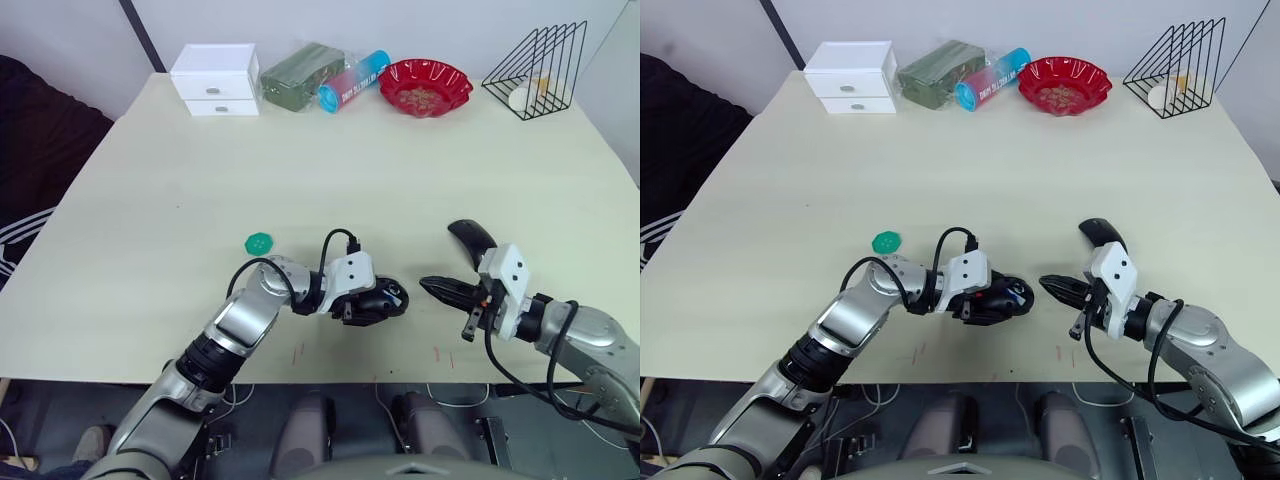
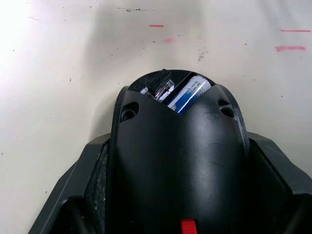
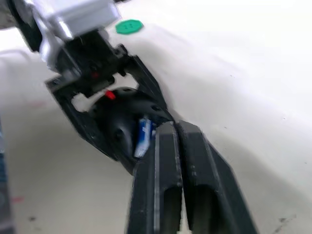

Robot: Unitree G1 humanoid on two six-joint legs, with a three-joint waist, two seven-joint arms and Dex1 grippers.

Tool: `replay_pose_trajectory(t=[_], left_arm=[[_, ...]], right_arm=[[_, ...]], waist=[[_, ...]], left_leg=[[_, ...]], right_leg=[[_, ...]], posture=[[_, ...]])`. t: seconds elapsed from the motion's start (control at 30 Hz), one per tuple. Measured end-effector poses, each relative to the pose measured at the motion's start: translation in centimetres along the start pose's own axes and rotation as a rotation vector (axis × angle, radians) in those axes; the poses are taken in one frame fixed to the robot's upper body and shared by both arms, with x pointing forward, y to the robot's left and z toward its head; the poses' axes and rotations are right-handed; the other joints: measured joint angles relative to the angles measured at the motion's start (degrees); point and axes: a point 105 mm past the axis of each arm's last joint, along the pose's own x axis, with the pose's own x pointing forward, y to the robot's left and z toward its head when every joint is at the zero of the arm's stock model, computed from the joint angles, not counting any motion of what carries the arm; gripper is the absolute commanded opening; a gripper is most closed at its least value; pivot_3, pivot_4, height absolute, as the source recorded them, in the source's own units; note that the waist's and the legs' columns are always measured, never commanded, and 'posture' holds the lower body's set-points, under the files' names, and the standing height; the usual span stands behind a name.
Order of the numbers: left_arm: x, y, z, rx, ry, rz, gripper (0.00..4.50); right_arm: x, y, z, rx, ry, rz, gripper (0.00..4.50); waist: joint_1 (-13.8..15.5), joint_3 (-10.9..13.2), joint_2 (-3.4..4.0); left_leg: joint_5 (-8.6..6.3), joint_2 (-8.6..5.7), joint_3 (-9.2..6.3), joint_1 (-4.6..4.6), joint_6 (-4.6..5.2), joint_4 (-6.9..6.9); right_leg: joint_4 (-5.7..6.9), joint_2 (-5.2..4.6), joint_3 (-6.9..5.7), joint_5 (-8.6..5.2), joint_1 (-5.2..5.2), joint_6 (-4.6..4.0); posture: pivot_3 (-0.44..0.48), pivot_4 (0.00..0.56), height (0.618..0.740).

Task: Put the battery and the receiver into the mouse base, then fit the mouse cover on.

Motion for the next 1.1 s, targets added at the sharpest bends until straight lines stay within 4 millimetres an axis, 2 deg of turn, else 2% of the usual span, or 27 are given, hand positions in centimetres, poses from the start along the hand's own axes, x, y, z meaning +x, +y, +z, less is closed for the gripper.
replay_pose_trajectory(t=[0.2,0.4,1.1], left_arm=[[0.0,0.0,0.0,-0.001,0.001,0.000,3.02],[0.0,-0.1,0.0,-0.001,0.001,-0.001,3.02],[-0.1,-0.2,-0.1,-0.002,0.000,0.003,3.02]], right_arm=[[2.5,0.3,-0.5,-0.016,-0.002,0.051,0.04],[3.6,0.3,-0.4,-0.004,-0.004,0.063,0.04],[4.2,0.5,-1.3,-0.013,0.071,0.094,0.04]], waist=[[0.04,0.00,0.01],[0.06,0.00,0.01],[-0.03,-0.01,0.02]], left_leg=[[0.00,0.00,0.00,0.01,-0.01,0.00],[0.01,0.00,-0.01,0.02,-0.01,0.01],[0.01,0.00,0.00,0.03,-0.01,0.02]], right_leg=[[0.05,0.01,0.01,-0.01,-0.01,-0.02],[0.09,0.01,0.00,-0.01,-0.01,-0.03],[0.13,0.02,0.00,-0.01,-0.01,-0.03]], posture=[[0.000,0.150,0.740],[0.000,0.150,0.740],[0.000,0.150,0.740]])
